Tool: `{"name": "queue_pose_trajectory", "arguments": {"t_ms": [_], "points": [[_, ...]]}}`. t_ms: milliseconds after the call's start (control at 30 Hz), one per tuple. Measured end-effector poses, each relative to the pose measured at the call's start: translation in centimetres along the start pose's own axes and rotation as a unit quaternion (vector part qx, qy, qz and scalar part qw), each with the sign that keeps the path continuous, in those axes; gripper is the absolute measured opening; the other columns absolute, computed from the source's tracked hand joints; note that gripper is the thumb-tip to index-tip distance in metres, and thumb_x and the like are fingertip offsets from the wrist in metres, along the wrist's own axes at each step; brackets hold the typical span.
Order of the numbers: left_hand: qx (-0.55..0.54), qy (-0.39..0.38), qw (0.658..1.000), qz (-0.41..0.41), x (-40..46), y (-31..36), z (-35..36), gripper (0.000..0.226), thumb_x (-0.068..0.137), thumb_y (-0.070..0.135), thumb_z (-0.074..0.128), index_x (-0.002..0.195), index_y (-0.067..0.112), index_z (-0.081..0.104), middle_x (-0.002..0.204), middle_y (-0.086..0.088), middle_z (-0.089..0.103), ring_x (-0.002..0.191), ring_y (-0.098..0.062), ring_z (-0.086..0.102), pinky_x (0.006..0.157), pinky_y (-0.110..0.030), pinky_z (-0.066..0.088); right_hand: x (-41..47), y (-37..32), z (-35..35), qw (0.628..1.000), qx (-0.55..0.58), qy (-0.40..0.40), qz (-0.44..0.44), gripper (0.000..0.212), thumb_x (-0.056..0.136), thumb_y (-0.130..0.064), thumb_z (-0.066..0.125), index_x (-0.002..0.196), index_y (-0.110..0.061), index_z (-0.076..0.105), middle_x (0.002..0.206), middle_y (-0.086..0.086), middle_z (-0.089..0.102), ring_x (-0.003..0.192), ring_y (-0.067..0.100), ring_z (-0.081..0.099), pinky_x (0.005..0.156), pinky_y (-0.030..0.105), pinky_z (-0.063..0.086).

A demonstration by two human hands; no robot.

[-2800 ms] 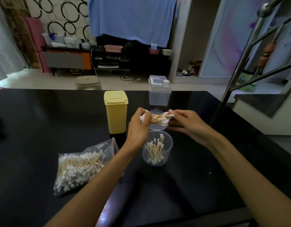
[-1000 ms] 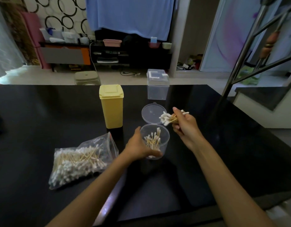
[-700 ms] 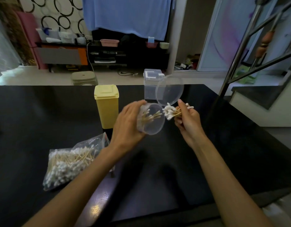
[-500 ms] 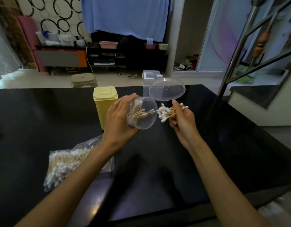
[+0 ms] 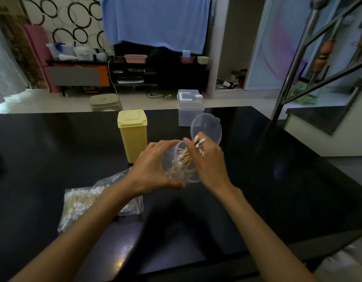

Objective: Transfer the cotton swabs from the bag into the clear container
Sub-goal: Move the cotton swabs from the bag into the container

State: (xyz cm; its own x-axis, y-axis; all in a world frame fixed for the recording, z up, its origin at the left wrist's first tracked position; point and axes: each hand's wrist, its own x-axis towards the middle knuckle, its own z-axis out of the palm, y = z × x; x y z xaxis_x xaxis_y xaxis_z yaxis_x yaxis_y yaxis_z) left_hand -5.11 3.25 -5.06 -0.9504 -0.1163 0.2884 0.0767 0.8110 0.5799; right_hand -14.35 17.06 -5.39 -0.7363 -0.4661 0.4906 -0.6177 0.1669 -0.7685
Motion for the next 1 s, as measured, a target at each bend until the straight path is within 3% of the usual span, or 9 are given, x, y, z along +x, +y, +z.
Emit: {"name": "queue_pose_trajectory", "arguments": {"t_ms": [100,200,333,467,667,833,933,1000], "points": [[-0.025,-0.004,1.0,-0.006,-0.2,-0.3,-0.1,0.103,0.048,0.052,0.082,0.137,0.03,0.036,0.127,0.014,0.045,0.115,-0.005,0.038,0.1,-0.031,0.039,-0.3,-0.3,0.8,0.999,0.011,-0.03,0.008,0.023,0.095,-0.04,0.047,0.086,-0.018,0.049,0.084,0.0,0.062,0.076,0.011,0.065,0.068,0.033,0.058],[-0.041,0.01,0.999,-0.013,-0.3,-0.7,-0.3,0.097,0.053,0.035,0.089,0.136,0.028,0.038,0.123,0.014,0.044,0.114,-0.006,0.038,0.097,-0.027,0.039,-0.5,-0.8,1.2,0.995,0.057,-0.078,0.035,0.021,0.096,-0.036,0.045,0.096,-0.017,0.05,0.094,0.003,0.062,0.086,0.014,0.064,0.075,0.037,0.057],[-0.036,0.039,0.999,-0.01,-0.6,-1.2,-0.5,0.095,0.052,0.031,0.089,0.132,0.031,0.038,0.119,0.017,0.043,0.113,-0.003,0.036,0.087,-0.012,0.032,-0.5,-1.2,1.0,0.981,0.035,-0.185,0.04,0.015,0.098,-0.029,0.044,0.104,-0.018,0.053,0.11,0.003,0.058,0.101,0.015,0.06,0.088,0.043,0.053],[-0.036,0.053,0.998,-0.012,-0.8,-1.6,-0.2,0.095,0.05,0.035,0.088,0.131,0.033,0.038,0.12,0.017,0.043,0.114,-0.002,0.035,0.089,-0.016,0.034,-0.5,-1.7,0.4,0.967,0.001,-0.25,0.054,0.029,0.098,-0.022,0.046,0.124,-0.013,0.055,0.119,0.005,0.061,0.106,0.013,0.06,0.092,0.034,0.052],[-0.062,0.066,0.996,-0.02,-1.1,-1.8,0.3,0.101,0.044,0.058,0.073,0.134,0.03,0.039,0.124,0.016,0.045,0.117,-0.005,0.038,0.094,-0.022,0.039,0.0,-1.8,-0.8,0.96,-0.016,-0.276,0.041,0.041,0.086,-0.013,0.065,0.126,-0.017,0.055,0.115,-0.003,0.061,0.104,0.008,0.06,0.087,0.021,0.052],[-0.064,0.073,0.995,-0.008,-1.1,-2.0,0.4,0.098,0.047,0.059,0.071,0.135,0.031,0.038,0.124,0.016,0.042,0.118,-0.006,0.038,0.093,-0.019,0.038,0.8,-1.9,-2.0,0.948,-0.022,-0.312,0.054,0.042,0.083,-0.019,0.069,0.124,-0.021,0.058,0.118,-0.006,0.061,0.106,0.007,0.06,0.09,0.026,0.052],[-0.056,0.087,0.995,-0.002,-1.1,-2.3,0.3,0.099,0.048,0.057,0.074,0.136,0.03,0.037,0.127,0.014,0.042,0.119,-0.006,0.038,0.096,-0.025,0.041,1.2,-2.2,-2.8,0.952,-0.032,-0.299,0.063,0.037,0.086,-0.031,0.063,0.122,-0.023,0.06,0.12,-0.004,0.064,0.105,0.006,0.061,0.09,0.029,0.053],[-0.05,0.091,0.995,0.004,-1.1,-2.4,0.3,0.097,0.051,0.051,0.078,0.136,0.03,0.037,0.127,0.014,0.042,0.12,-0.007,0.038,0.096,-0.028,0.042,1.3,-2.6,-3.2,0.958,-0.067,-0.273,0.05,0.037,0.088,-0.032,0.061,0.123,-0.02,0.06,0.119,-0.002,0.065,0.101,0.003,0.061,0.086,0.024,0.053]]}}
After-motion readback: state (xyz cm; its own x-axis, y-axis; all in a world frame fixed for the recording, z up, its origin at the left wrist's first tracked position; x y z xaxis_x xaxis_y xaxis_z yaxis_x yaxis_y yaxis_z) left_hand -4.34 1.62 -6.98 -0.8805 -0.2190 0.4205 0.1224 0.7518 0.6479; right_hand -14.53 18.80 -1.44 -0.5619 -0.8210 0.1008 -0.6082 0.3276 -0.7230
